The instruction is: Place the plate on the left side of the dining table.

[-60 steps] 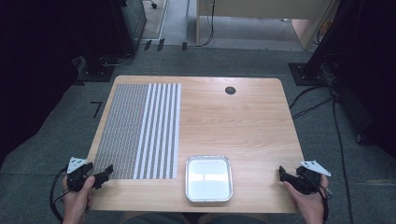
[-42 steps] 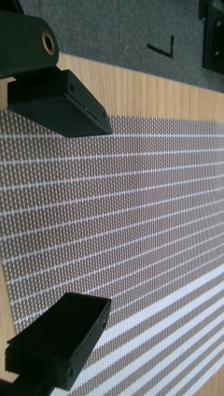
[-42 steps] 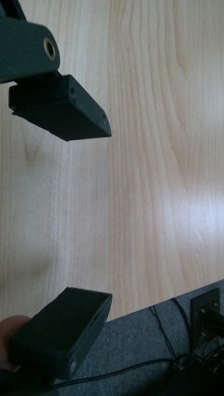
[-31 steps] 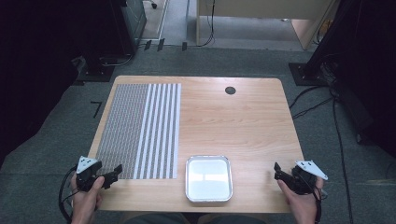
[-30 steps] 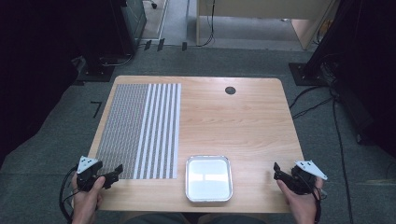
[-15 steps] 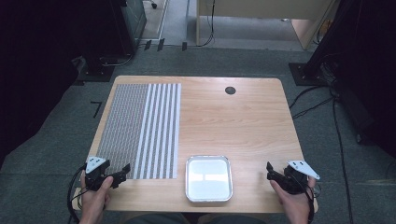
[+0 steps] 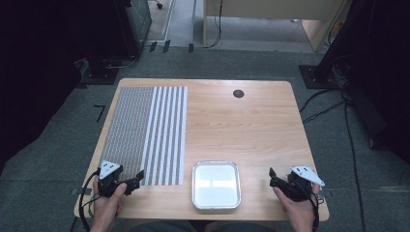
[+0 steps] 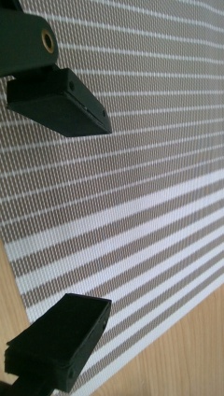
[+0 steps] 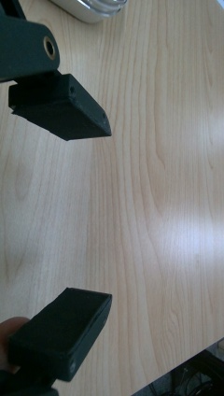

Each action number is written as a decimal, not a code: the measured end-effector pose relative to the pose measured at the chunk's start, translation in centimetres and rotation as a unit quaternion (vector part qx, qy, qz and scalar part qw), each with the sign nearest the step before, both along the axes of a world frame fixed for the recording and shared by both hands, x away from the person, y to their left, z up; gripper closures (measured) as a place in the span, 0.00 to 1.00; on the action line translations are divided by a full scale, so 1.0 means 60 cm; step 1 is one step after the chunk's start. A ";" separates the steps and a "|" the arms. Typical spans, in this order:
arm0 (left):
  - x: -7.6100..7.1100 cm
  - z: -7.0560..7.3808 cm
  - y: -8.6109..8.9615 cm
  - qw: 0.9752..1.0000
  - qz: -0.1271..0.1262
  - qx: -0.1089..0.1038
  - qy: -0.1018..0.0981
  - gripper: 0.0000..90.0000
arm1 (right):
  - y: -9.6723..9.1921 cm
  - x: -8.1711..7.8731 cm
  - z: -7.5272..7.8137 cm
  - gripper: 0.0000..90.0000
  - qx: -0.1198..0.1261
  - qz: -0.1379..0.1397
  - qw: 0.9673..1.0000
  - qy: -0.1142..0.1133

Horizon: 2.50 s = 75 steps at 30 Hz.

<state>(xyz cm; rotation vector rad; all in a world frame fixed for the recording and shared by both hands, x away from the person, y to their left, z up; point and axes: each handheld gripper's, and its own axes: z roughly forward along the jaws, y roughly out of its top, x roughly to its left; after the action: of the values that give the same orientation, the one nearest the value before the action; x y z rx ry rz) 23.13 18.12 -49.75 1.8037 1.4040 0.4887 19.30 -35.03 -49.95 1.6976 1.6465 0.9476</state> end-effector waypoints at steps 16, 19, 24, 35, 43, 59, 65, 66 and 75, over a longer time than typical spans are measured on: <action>-0.002 0.000 -0.059 1.000 -0.031 0.002 -0.003 0.15 | 0.032 0.002 0.005 0.19 0.010 0.015 1.000 0.000; -0.003 0.000 -0.071 0.999 -0.036 0.001 -0.003 0.15 | 0.038 0.002 0.006 0.19 0.013 0.017 1.000 0.000; -0.004 0.001 -0.093 0.999 -0.045 0.002 -0.006 0.15 | 0.046 0.002 0.007 0.19 0.019 0.018 1.000 0.000; -0.010 0.000 -0.146 0.997 -0.073 0.007 -0.006 0.15 | 0.067 0.000 0.012 0.20 0.024 0.021 0.999 -0.005; -0.012 0.000 -0.180 0.997 -0.082 0.012 -0.004 0.16 | 0.079 0.001 0.014 0.21 0.037 0.033 0.999 -0.001; -0.007 0.016 -0.231 0.996 -0.083 -0.003 -0.004 0.22 | 0.113 -0.006 0.018 0.46 0.038 0.062 0.997 -0.014; -0.015 0.017 -0.255 0.996 -0.084 0.005 -0.006 0.37 | 0.127 -0.012 0.021 0.69 0.033 0.090 0.995 -0.026; -0.017 0.016 -0.258 0.996 -0.088 0.004 -0.005 0.41 | 0.129 -0.013 0.022 0.72 0.031 0.094 0.995 -0.027; -0.033 0.007 -0.278 0.992 -0.127 -0.015 0.006 0.68 | 0.148 -0.016 0.009 0.80 0.080 0.103 0.991 -0.023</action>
<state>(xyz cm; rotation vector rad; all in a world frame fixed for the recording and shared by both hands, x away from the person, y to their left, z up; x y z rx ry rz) 21.16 1.42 -49.31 1.9298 1.1601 0.3220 18.35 -26.13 -49.43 1.6175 1.7810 1.2376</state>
